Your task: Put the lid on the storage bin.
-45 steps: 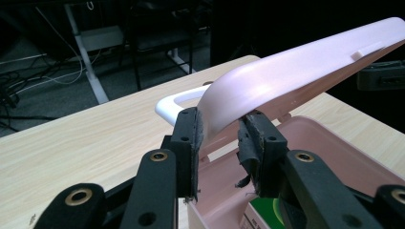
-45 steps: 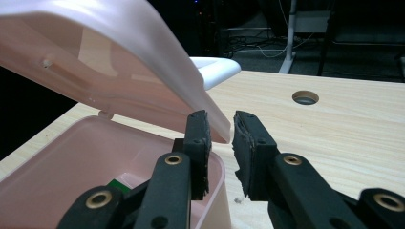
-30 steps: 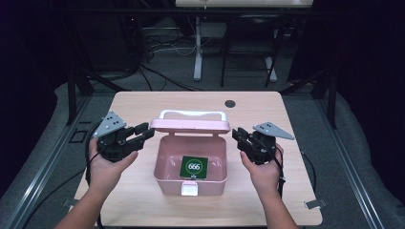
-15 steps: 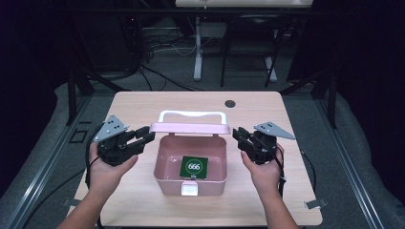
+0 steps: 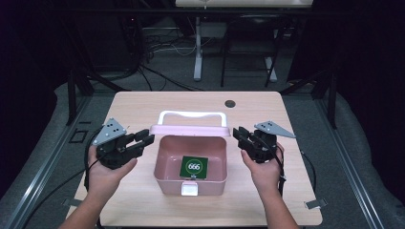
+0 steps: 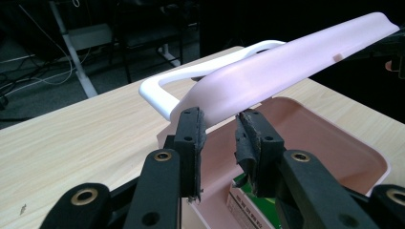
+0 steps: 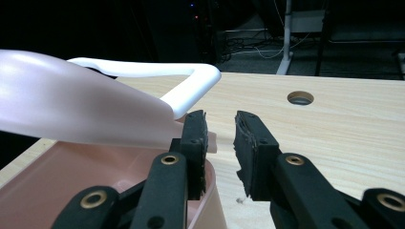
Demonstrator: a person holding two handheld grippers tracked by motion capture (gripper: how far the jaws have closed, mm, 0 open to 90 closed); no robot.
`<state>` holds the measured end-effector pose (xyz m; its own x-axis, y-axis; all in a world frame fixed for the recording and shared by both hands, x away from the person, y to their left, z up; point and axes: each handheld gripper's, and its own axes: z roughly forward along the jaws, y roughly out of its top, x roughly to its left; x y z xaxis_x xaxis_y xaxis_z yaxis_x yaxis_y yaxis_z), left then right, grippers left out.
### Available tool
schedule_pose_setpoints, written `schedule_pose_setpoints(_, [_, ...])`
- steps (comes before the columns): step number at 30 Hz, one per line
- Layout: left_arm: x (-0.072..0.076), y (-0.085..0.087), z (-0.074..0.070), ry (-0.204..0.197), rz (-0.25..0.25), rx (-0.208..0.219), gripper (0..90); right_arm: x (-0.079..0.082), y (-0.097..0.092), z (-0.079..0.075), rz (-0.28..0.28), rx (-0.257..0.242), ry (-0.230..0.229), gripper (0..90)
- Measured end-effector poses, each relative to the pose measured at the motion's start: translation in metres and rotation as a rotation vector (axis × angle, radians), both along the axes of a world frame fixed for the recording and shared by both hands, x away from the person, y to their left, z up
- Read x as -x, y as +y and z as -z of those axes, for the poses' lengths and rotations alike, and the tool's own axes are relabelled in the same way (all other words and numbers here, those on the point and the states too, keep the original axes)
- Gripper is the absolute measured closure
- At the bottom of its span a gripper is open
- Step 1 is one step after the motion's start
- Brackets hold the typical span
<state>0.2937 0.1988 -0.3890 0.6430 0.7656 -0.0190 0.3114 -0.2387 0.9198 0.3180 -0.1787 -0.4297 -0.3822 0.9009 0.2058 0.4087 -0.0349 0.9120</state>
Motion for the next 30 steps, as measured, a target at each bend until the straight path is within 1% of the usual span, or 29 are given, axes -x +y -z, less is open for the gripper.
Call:
schedule_pose_setpoints(9, [0.003, 0.001, 0.002, 0.003, 0.005, -0.002, 70.9, 0.000, -0.002, 0.000, 0.006, -0.006, -0.001, 73.0])
schedule_pose_setpoints(22, [0.012, 0.004, 0.009, 0.013, 0.017, 0.002, 71.1, -0.001, -0.004, 0.001, 0.016, -0.009, 0.000, 73.0])
schedule_pose_setpoints(28, [0.015, 0.004, 0.013, 0.010, 0.020, 0.001, 71.2, -0.001, -0.006, 0.001, 0.019, -0.011, 0.000, 72.8])
schedule_pose_setpoints(30, [0.017, 0.004, 0.014, 0.016, 0.025, -0.003, 71.1, -0.001, -0.006, 0.001, 0.020, -0.011, 0.000, 72.7])
